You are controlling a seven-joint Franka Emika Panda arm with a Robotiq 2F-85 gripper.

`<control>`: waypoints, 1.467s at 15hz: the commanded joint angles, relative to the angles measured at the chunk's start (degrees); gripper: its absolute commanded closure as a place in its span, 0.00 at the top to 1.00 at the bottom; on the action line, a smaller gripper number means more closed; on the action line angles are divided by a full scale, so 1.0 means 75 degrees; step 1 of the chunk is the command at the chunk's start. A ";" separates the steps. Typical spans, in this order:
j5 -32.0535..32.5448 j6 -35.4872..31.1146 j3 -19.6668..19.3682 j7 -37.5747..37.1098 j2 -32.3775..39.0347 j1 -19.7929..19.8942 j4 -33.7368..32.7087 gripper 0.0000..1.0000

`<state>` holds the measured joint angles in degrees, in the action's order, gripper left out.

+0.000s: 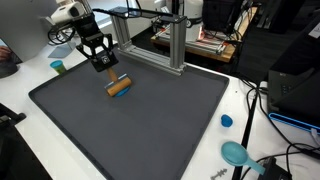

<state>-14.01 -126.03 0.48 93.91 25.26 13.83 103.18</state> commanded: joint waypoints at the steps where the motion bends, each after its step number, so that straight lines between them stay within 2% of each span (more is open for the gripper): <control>1: 0.0016 0.0021 0.0022 -0.0012 0.0001 0.0020 -0.0015 0.47; 14: 0.0016 0.0024 0.0022 -0.0012 0.0000 0.0020 -0.0015 0.47; 15: 0.0016 0.0024 0.0022 -0.0012 0.0000 0.0020 -0.0015 0.22; 19: -0.0072 -0.0203 0.0356 0.0855 0.0003 -0.0016 0.0127 0.22; 22: -0.0198 -0.0197 0.0379 0.0962 -0.0184 0.0065 0.0319 0.22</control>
<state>-14.01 -125.98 0.48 93.91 25.25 13.82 103.18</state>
